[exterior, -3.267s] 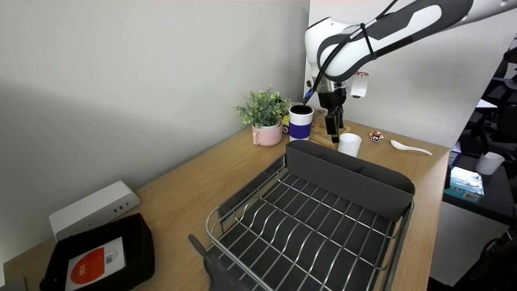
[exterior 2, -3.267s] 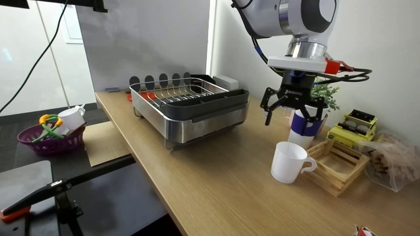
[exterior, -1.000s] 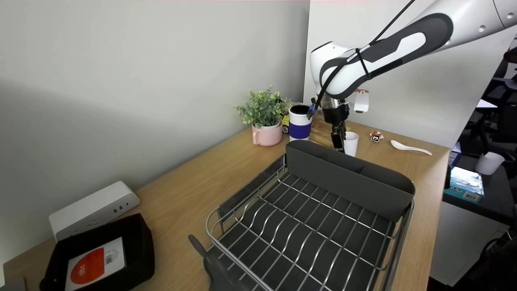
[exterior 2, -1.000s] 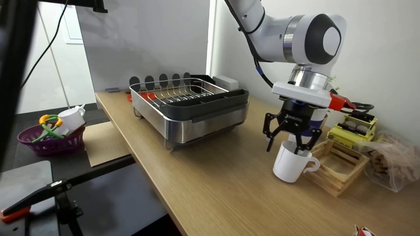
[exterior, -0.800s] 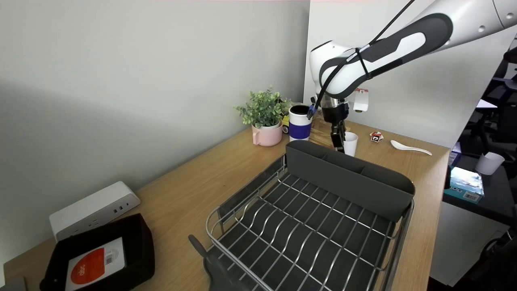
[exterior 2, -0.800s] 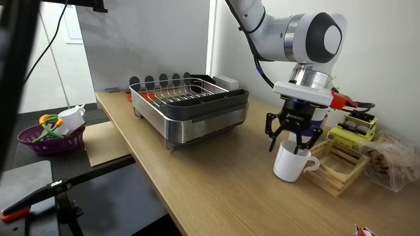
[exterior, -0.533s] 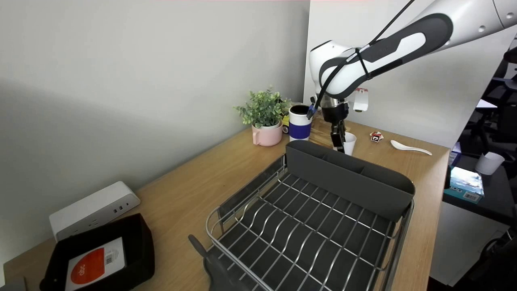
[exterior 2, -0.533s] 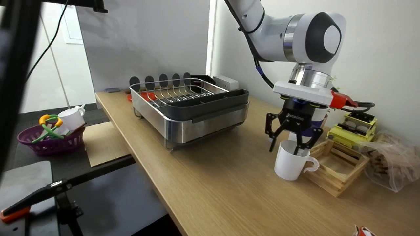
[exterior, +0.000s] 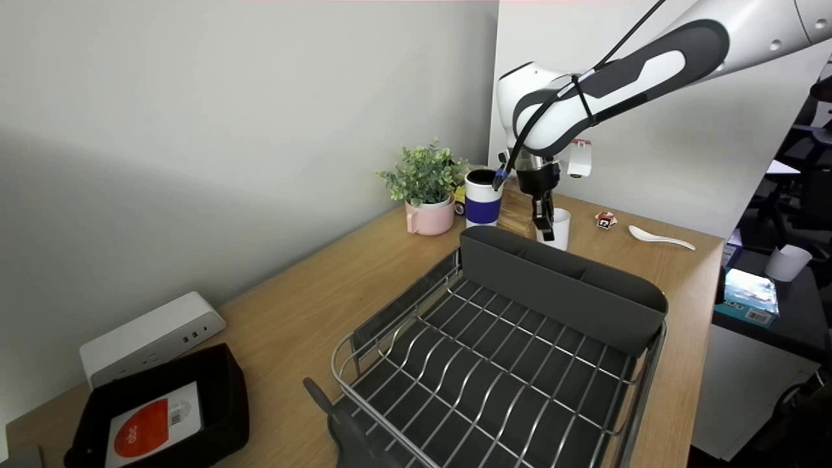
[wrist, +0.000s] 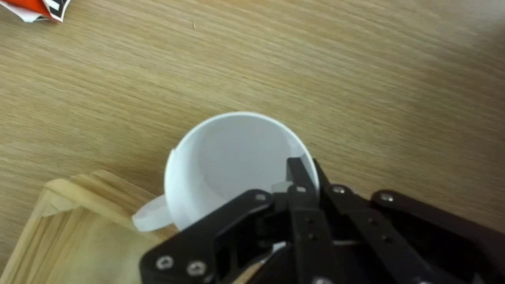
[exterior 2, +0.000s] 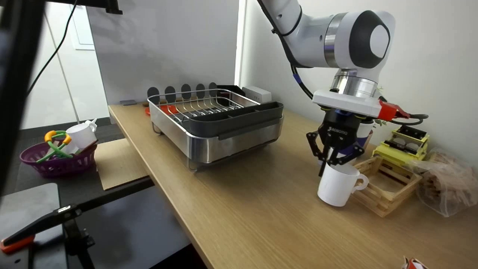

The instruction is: Take the white cup and put it in the dish rack

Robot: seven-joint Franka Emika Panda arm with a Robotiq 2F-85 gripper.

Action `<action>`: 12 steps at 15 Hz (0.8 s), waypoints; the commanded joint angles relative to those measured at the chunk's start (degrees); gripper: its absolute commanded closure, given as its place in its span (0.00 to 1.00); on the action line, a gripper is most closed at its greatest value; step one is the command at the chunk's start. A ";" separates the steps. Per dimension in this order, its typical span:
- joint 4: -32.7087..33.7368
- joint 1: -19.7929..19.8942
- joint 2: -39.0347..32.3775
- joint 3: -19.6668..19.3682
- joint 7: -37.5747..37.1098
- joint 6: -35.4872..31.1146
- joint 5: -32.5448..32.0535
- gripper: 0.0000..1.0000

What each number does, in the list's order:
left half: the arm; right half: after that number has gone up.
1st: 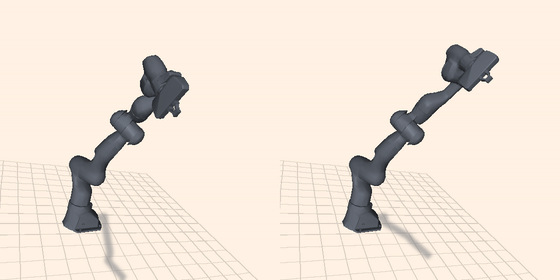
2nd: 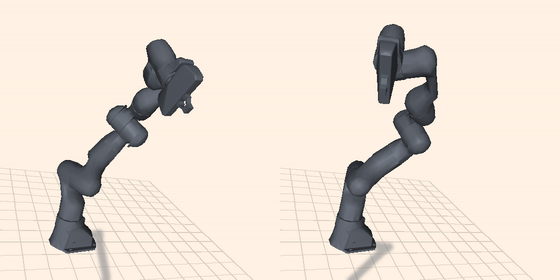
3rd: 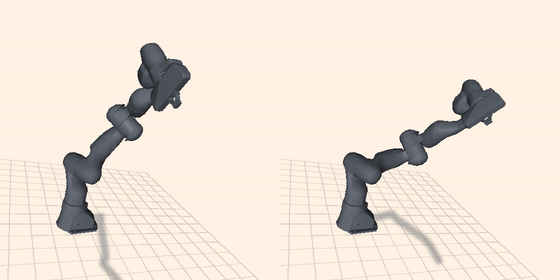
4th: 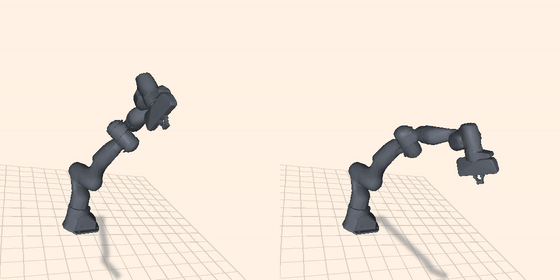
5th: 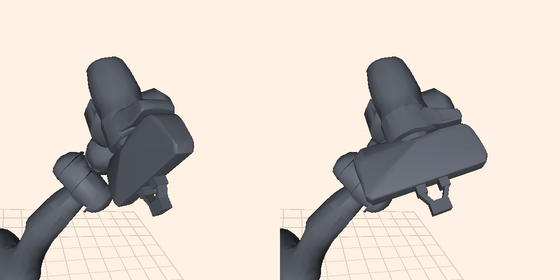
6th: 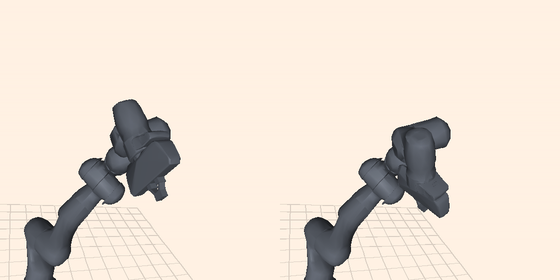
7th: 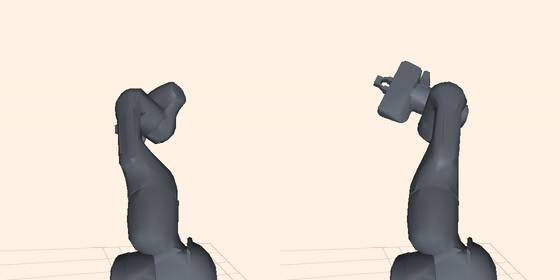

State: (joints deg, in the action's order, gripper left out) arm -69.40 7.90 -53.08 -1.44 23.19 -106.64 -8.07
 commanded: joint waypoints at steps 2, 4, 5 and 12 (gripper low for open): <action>-2.52 -0.25 2.09 0.26 -0.29 -2.30 -0.59 0.99; -3.58 -0.76 3.10 0.16 -0.57 -3.52 -0.96 0.99; -4.25 -1.12 3.70 0.10 -0.88 -4.39 -1.15 0.99; -10.71 -3.54 9.79 -0.03 -3.49 -9.23 -2.36 0.99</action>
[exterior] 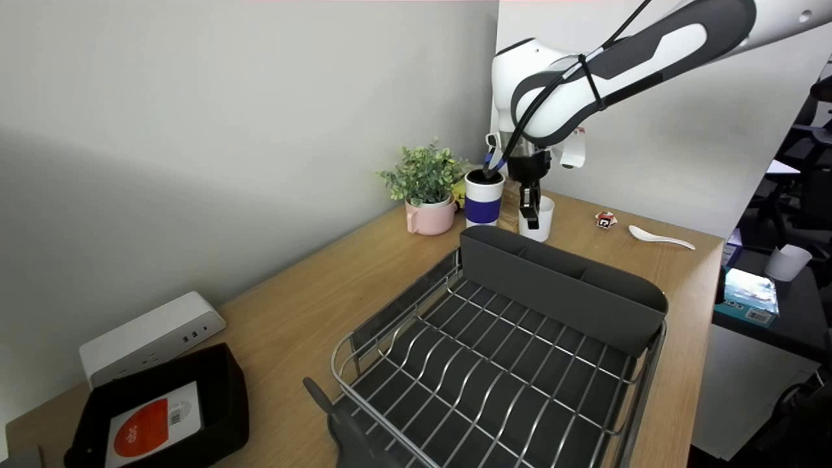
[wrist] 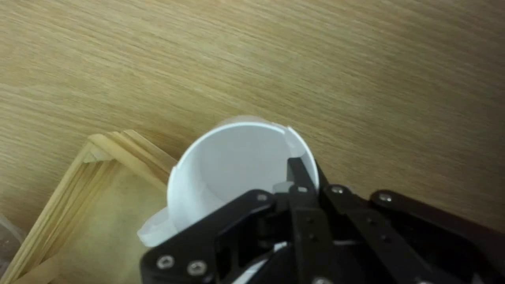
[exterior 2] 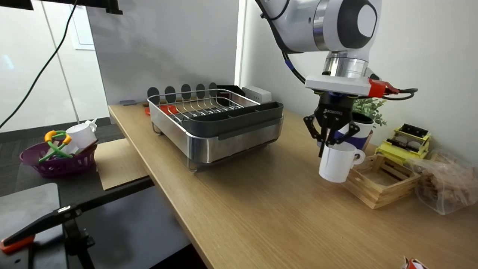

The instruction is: Take the white cup and put it in the dish rack

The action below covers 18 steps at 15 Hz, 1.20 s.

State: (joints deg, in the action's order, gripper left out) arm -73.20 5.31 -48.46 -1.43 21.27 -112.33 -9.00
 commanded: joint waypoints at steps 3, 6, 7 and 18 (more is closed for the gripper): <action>-10.97 -1.99 8.64 -0.11 -3.07 -6.02 -2.36 0.99; -15.27 -2.68 12.17 -0.05 -4.35 -8.24 -3.00 0.99; -16.73 -3.02 13.39 -0.18 -4.92 -9.06 -3.44 0.99; -29.29 -7.05 23.42 -0.62 -13.52 -13.23 -9.94 0.99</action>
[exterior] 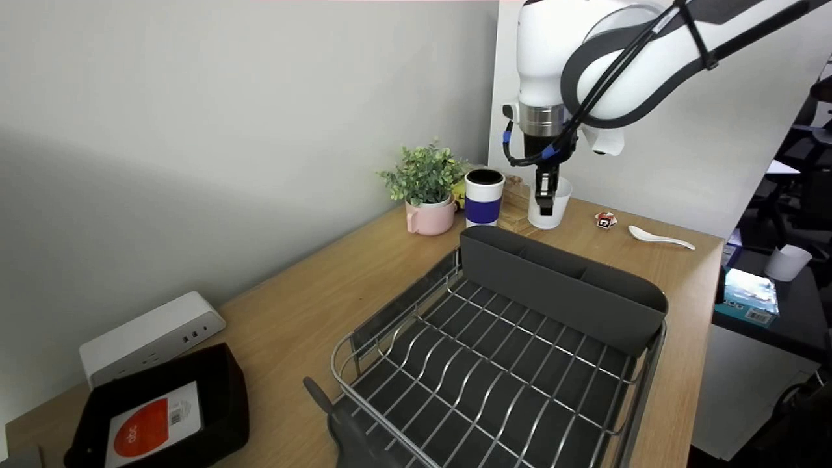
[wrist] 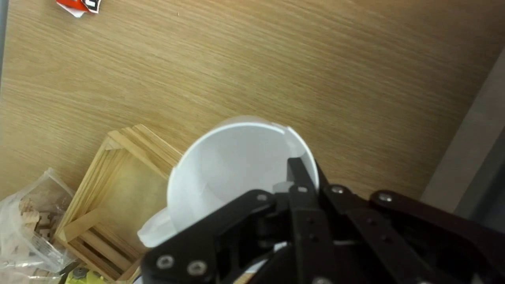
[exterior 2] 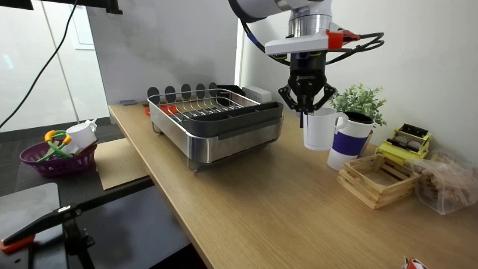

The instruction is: Take the white cup and put it in the dish rack

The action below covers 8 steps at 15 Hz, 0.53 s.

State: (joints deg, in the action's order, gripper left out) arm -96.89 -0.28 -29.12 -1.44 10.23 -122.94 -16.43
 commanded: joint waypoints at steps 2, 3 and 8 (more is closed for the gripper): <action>-7.36 -2.26 5.59 -0.48 -3.88 -3.38 -3.90 0.99; -8.31 -2.66 6.33 -0.41 -4.57 -3.86 -4.56 0.99; -12.49 -5.64 9.35 -0.20 -9.33 -5.58 -9.58 0.99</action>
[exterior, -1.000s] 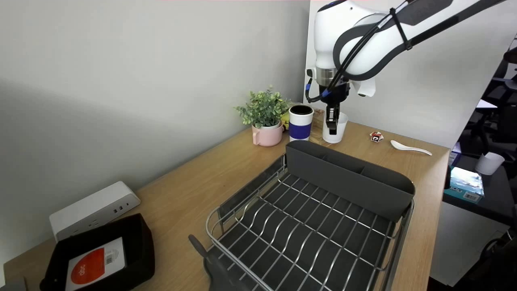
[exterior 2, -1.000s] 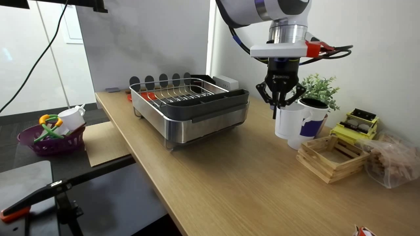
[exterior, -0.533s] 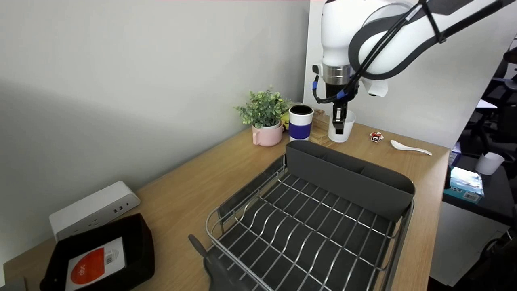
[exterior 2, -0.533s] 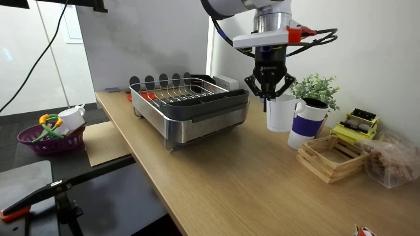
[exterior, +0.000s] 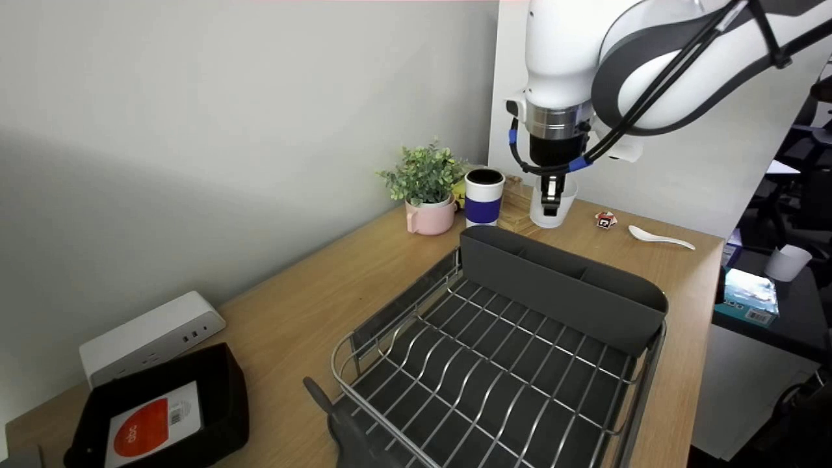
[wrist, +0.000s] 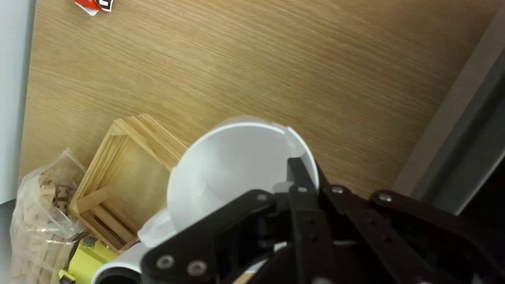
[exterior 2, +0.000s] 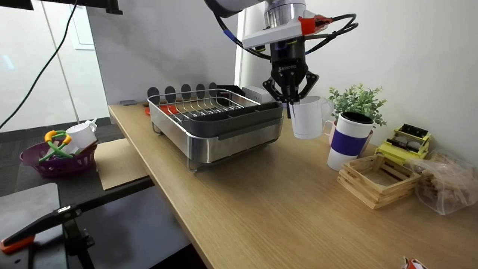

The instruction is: Take the white cup and put it in the dish rack

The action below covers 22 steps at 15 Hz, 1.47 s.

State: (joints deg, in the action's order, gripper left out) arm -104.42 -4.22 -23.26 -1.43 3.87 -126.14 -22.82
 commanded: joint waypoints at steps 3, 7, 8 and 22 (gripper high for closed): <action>-6.84 -3.64 4.39 0.14 -6.39 -2.50 -6.00 0.99; -4.74 -4.58 2.45 0.60 -7.63 -0.55 -6.35 0.98; -5.05 -4.93 2.53 0.67 -8.11 -0.61 -6.58 0.98; -5.31 -8.47 2.30 0.57 -13.47 0.24 -14.27 0.99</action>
State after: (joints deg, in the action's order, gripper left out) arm -109.83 -10.78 -20.90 -1.15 -5.71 -126.93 -33.13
